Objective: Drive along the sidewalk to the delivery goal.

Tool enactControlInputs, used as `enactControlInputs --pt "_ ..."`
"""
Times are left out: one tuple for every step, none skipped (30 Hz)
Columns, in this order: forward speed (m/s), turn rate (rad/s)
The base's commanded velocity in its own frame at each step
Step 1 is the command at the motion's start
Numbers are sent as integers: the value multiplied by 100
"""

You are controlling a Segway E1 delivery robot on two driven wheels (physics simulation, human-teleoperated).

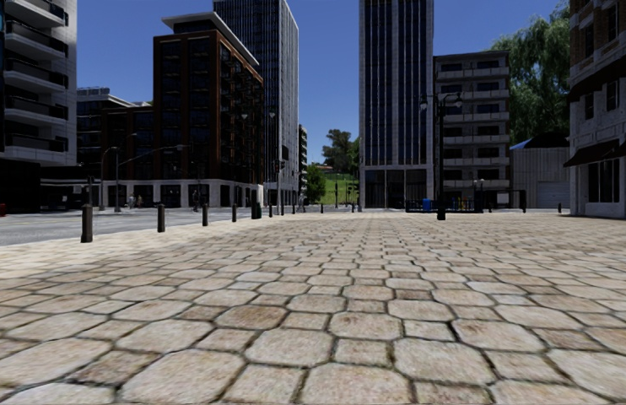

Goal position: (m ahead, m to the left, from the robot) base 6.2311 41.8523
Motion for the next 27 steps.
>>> enactControlInputs --pt "200 0" --pt "200 0" --pt "200 0" --pt "200 0" --pt "200 0" --pt "200 0" --pt "200 0" --pt "200 0" --pt "200 0" --pt "200 0" --pt "200 0" --pt "200 0" --pt "200 0" --pt "200 0" --pt "200 0" --pt "200 0" --pt "200 0" --pt "200 0" --pt "200 0" --pt "200 0" --pt "200 0" --pt "200 0" --pt "200 0" --pt "200 0" --pt "200 0" --pt "200 0" --pt "200 0"
